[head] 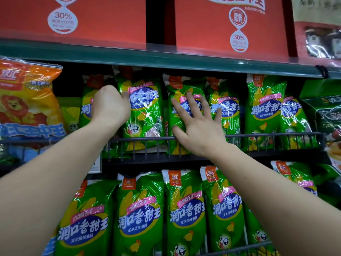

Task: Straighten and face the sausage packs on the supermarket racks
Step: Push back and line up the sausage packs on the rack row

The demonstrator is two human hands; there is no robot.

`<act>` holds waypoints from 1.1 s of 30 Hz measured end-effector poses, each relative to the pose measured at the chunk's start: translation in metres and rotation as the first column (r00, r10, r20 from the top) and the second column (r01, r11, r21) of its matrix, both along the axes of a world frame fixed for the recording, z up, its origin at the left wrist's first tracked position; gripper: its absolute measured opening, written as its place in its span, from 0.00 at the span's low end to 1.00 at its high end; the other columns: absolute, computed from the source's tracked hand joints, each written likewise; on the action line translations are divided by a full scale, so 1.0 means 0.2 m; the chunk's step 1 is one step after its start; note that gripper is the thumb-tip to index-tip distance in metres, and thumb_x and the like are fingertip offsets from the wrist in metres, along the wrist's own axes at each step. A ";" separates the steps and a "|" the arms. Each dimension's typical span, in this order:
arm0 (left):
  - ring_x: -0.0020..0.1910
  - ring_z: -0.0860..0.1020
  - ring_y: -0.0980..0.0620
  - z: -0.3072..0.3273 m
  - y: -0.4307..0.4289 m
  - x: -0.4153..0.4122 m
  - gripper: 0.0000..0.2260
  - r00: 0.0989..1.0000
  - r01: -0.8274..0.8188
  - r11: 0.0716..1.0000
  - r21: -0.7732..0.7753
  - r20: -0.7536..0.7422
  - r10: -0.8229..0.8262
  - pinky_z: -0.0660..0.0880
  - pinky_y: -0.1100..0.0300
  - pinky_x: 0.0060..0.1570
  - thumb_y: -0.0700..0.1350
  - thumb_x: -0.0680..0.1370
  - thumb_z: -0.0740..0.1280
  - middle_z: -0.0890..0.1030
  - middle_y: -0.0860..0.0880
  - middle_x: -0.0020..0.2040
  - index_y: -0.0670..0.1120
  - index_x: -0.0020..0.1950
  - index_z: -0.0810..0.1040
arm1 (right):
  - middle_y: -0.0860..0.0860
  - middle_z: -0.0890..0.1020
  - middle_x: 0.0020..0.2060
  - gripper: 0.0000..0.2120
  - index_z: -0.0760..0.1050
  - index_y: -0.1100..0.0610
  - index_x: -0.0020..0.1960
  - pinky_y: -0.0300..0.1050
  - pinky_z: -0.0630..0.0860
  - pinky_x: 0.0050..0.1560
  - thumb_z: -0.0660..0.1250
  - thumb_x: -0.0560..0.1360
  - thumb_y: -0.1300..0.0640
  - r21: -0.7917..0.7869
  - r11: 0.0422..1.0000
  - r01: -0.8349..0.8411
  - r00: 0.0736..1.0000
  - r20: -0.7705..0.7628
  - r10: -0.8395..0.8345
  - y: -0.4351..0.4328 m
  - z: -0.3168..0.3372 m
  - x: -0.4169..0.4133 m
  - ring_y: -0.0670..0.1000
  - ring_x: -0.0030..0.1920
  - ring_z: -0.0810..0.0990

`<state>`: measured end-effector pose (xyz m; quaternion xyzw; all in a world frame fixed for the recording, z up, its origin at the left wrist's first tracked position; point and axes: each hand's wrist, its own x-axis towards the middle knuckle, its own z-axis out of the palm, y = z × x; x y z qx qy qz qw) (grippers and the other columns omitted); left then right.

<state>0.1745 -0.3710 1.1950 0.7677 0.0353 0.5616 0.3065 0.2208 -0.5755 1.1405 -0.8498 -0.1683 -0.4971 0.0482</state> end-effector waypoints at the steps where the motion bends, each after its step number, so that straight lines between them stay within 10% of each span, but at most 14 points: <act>1: 0.40 0.75 0.37 0.01 0.00 0.00 0.17 1.000 0.009 1.000 0.001 -0.011 -0.009 0.68 0.53 0.37 0.49 0.82 0.62 0.75 0.39 0.39 0.39 0.38 0.71 | 0.46 0.38 0.80 0.33 0.36 0.34 0.77 0.76 0.41 0.71 0.44 0.75 0.35 0.001 1.000 0.000 1.000 0.003 0.000 0.00 0.00 0.00 0.57 0.79 0.36; 33: 0.37 0.73 0.41 0.00 -0.06 0.02 0.13 0.987 0.033 0.994 0.107 -0.157 -0.016 0.65 0.55 0.36 0.46 0.83 0.60 0.72 0.42 0.35 0.38 0.44 0.72 | 0.47 0.42 0.80 0.37 0.35 0.36 0.77 0.73 0.39 0.72 0.49 0.74 0.33 -0.047 0.999 0.023 1.000 0.003 -0.023 -0.02 0.05 0.02 0.58 0.79 0.40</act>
